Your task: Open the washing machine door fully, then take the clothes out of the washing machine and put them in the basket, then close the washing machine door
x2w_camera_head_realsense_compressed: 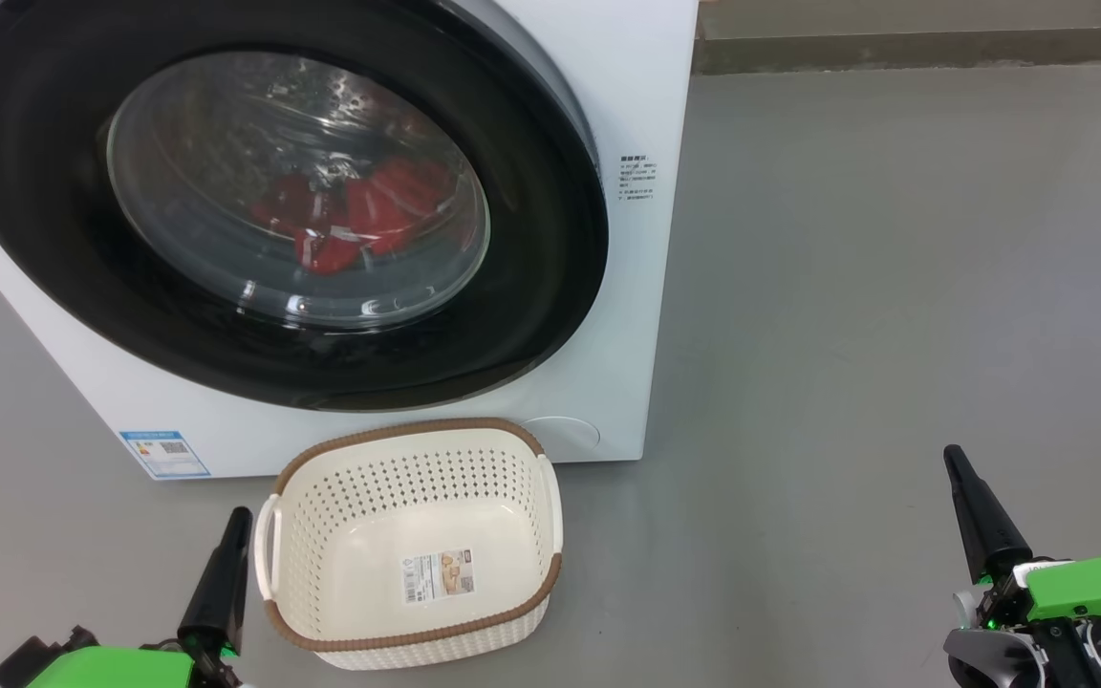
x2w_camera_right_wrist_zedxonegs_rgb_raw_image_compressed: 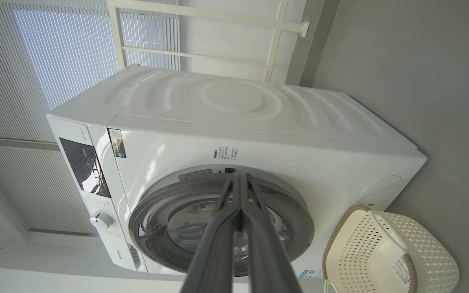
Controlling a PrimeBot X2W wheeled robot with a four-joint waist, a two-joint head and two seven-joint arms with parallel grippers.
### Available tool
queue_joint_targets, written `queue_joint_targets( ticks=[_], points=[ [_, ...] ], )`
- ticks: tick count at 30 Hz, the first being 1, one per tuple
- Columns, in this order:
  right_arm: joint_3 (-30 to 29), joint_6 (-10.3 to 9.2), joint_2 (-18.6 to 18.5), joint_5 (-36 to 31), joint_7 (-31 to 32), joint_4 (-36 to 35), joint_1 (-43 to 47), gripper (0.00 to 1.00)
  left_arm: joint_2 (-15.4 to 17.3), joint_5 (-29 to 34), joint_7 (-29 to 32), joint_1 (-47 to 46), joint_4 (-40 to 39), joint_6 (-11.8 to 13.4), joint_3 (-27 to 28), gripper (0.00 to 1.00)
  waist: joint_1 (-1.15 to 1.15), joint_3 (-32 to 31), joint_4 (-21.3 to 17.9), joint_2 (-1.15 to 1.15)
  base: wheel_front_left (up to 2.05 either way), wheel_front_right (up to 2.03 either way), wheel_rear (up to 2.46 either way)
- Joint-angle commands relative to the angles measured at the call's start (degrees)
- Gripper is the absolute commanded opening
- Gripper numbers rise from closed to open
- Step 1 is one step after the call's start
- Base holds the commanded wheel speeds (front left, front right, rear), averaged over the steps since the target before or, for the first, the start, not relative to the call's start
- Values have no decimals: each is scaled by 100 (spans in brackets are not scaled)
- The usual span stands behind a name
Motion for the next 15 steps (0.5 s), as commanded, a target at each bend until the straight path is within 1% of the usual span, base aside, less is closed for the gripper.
queue_joint_targets(
  ticks=[1, 4, 5, 9, 11, 15],
  points=[
    [99, -4, -65, -6, 32, -163, -244, 0, 61, 63, 40, -69, -142, -40, 199, 0, 0, 0, 0, 0, 0, 0, 0],
    [99, -4, -65, -6, 32, -163, -244, 0, 61, 63, 40, -69, -142, -40, 199, 0, 0, 0, 0, 0, 0, 0, 0],
    [0, 0, 0, 0, 0, 0, 0, 100, 0, 0, 0, 0, 0, 0, 0, 100, 0, 0, 0, 0, 0, 0, 0],
    [46, 1, 80, 2, -12, 224, 115, 100, -41, 0, -9, 82, 211, 3, -32, 100, 0, 1, 0, 0, 0, 0, 0],
    [59, 1, 77, 6, -36, 206, 117, 100, -40, 10, -42, 90, 179, 2, -36, 100, 1, 6, 1, 0, 0, 0, 0],
    [86, 1, 73, -2, -78, 187, 126, 100, -37, 42, -93, 106, 133, 1, -46, 100, 10, -2, 5, 0, 0, 0, 0]
  ],
)
